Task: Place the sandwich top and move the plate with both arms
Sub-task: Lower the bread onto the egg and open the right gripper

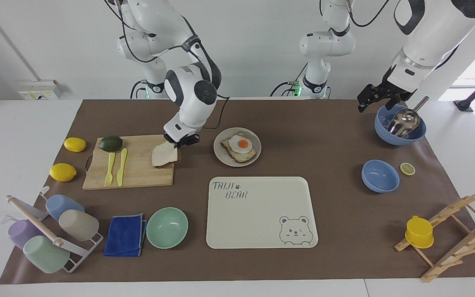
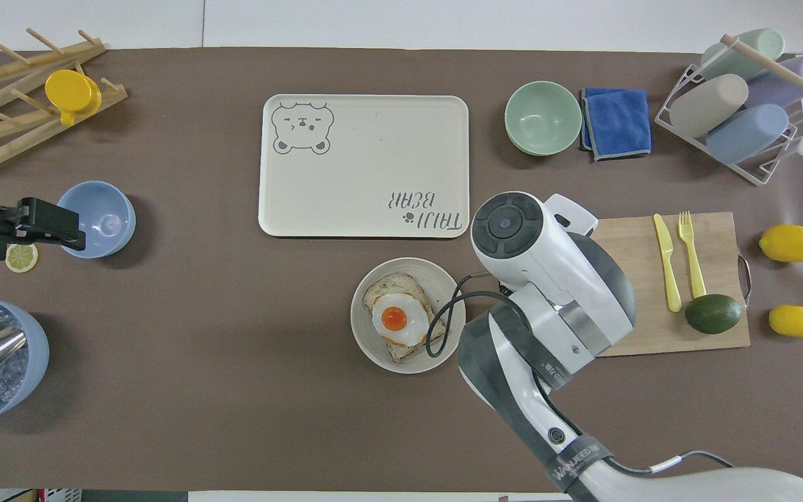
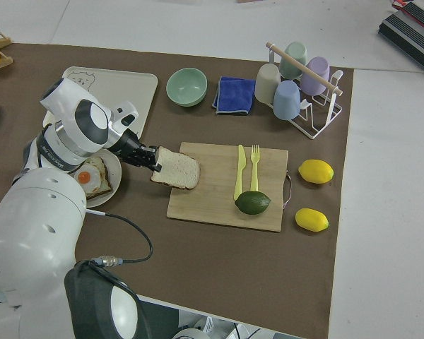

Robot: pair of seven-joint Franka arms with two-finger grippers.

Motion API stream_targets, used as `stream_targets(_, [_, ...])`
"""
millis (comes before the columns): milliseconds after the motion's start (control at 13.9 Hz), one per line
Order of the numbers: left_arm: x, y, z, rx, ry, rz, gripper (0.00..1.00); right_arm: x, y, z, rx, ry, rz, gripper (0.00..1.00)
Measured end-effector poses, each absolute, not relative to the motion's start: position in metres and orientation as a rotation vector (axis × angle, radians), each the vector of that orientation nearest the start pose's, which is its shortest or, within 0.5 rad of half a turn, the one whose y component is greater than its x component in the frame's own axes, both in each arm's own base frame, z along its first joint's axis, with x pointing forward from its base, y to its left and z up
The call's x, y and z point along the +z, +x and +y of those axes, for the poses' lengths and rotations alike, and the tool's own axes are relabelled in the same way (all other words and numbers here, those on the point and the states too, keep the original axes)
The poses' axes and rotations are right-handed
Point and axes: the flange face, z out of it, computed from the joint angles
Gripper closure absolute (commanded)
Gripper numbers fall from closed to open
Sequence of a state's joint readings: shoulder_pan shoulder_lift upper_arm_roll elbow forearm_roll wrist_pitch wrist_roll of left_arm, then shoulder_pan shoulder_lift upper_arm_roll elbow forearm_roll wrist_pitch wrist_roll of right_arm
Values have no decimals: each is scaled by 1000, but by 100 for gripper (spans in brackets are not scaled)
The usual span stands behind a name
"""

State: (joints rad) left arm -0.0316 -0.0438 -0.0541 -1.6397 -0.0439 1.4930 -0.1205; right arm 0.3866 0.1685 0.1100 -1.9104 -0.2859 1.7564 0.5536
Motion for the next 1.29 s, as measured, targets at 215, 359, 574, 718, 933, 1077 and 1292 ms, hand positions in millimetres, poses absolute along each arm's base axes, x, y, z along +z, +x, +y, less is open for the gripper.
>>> stream_targets(215, [610, 530, -51, 156, -3169, -55, 0, 454, 498, 321, 195, -3453, -202, 100])
stream_targets(359, [610, 530, -51, 152, -3169, -56, 0, 456, 486, 369, 161, -3434, -202, 100])
stream_targets(574, [610, 530, -50, 151, -3169, -57, 0, 423, 457, 445, 106, -3426, -138, 100])
stream_targets(718, [610, 530, -50, 152, -3169, -57, 0, 402, 442, 476, 75, -3415, -102, 100])
stream_targets(933, [610, 530, -50, 151, -3169, -57, 0, 386, 442, 482, 92, -3418, -97, 100])
stream_targets(1077, [610, 531, -51, 145, -3170, -56, 0, 377, 445, 482, 96, -3415, -94, 100])
stream_targets(1292, [607, 532, -54, 128, -3172, -49, 0, 371, 444, 482, 99, -3412, -97, 100])
